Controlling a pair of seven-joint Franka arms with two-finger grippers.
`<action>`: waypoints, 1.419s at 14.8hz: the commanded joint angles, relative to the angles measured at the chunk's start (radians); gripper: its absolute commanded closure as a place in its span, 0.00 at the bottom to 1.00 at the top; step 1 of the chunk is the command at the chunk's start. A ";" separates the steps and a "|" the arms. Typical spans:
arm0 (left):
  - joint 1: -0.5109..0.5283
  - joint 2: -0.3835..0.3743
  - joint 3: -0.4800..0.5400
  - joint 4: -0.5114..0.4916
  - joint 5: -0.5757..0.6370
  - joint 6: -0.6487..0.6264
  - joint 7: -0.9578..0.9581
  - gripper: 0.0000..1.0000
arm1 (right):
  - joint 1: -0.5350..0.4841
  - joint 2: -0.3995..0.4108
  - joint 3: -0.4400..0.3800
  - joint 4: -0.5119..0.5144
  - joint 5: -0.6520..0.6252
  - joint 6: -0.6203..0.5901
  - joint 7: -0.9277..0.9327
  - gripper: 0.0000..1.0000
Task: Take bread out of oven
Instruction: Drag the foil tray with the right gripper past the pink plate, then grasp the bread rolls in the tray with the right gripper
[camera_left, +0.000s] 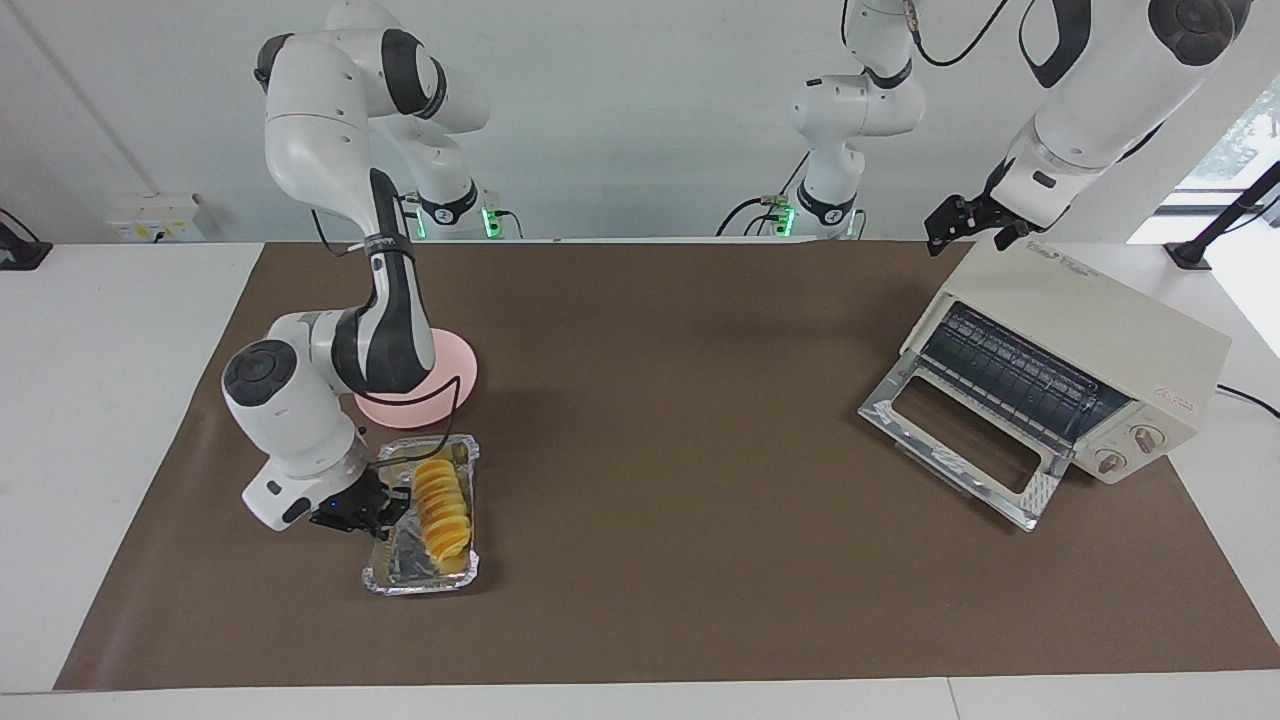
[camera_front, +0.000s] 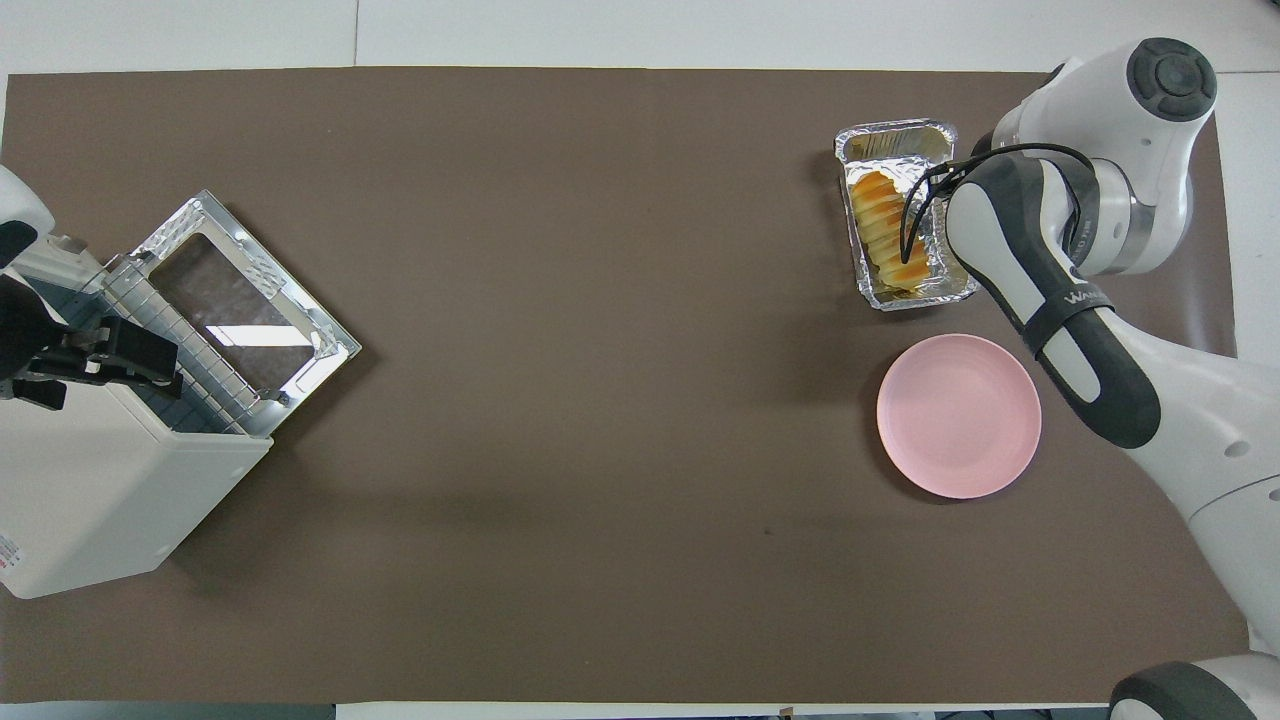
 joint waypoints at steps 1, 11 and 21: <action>0.010 -0.018 -0.008 -0.016 0.012 0.013 0.006 0.00 | -0.012 0.026 0.012 0.036 0.015 0.010 -0.034 1.00; 0.010 -0.018 -0.008 -0.016 0.012 0.013 0.006 0.00 | 0.058 -0.045 0.008 0.056 -0.077 -0.153 -0.018 0.00; 0.010 -0.018 -0.008 -0.016 0.012 0.013 0.006 0.00 | 0.103 -0.017 0.005 -0.001 -0.131 0.006 0.124 0.00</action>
